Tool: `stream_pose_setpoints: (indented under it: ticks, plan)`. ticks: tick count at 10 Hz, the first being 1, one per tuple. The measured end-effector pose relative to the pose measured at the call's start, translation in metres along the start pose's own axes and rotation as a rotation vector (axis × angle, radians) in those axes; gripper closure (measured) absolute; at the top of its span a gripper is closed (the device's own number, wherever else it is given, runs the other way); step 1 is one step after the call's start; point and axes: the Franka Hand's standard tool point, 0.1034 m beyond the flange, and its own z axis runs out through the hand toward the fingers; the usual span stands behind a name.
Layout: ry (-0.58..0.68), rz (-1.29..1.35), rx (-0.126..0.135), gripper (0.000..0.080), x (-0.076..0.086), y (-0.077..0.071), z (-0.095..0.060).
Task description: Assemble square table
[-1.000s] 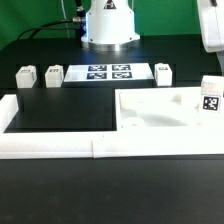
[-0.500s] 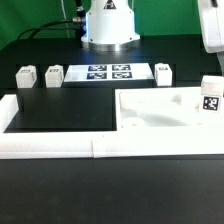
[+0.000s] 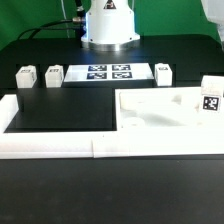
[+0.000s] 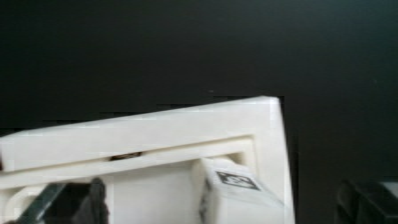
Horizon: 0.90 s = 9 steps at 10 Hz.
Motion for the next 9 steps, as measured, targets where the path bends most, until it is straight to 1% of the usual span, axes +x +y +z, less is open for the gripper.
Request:
stream_pose_setpoints:
  ticks: [1, 5, 6, 7, 8, 9]
  plan:
    - [0.0, -0.023, -0.009, 0.0151, -0.006, 0.005, 0.003]
    - [0.0, -0.327, -0.008, 0.0151, -0.004, 0.004, 0.003]
    - [0.002, -0.385, -0.004, 0.0151, -0.004, 0.004, 0.003]
    - [0.014, -0.476, 0.015, 0.0151, -0.002, 0.005, 0.004]
    - [0.021, -0.579, 0.008, 0.0151, 0.002, 0.017, 0.006]
    - [0.03, -0.703, -0.003, 0.0151, 0.011, 0.033, 0.008]
